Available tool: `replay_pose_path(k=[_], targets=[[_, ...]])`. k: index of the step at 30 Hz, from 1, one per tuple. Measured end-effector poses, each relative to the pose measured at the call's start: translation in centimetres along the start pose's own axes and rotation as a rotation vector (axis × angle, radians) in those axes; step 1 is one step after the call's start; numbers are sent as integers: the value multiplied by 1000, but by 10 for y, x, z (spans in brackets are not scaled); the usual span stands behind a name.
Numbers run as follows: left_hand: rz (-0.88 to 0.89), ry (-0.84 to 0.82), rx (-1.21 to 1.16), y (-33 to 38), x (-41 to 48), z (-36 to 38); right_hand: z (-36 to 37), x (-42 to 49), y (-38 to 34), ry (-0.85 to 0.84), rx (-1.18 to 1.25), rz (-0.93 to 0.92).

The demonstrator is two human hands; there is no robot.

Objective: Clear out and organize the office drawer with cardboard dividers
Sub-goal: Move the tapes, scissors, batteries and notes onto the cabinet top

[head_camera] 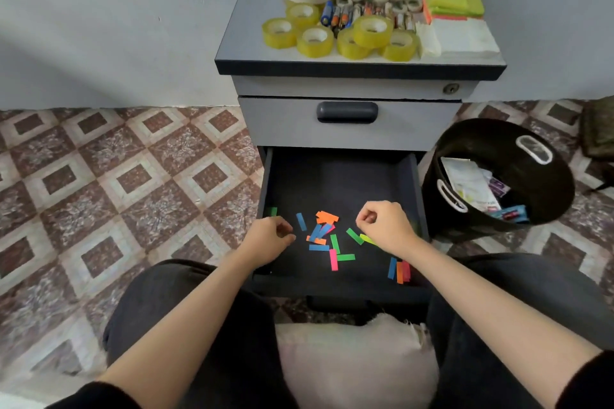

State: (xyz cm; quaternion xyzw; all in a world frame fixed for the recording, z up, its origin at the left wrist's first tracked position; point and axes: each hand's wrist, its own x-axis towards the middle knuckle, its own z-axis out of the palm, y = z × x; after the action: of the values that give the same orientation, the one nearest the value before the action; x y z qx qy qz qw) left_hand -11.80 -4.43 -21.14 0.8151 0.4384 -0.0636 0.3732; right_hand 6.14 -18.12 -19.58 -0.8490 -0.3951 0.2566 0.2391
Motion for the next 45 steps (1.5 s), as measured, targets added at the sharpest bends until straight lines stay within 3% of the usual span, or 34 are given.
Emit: replay_pose_path(k=[8,15,21,25,31,37,41,45], targets=[[-41,-46,21,-2,41,22,8,27,19,-25,48,105],[-1,-112,140,2,67,58,41,41,11,-306,-118,54],[-123,-185,347,20,64,95,40,52,21,-279,-122,127],[-107,-191,499,36,60,114,45,52,26,-316,-152,166],[-139,-176,520,35,59,128,44,50,29,-317,-128,169],[-229,-234,385,30,62,118,44,47,39,-295,-80,247],[-295,-314,-239,41,63,103,41,47,45,-280,38,366],[-132,-257,-629,61,61,81,32,50,36,-280,470,478]])
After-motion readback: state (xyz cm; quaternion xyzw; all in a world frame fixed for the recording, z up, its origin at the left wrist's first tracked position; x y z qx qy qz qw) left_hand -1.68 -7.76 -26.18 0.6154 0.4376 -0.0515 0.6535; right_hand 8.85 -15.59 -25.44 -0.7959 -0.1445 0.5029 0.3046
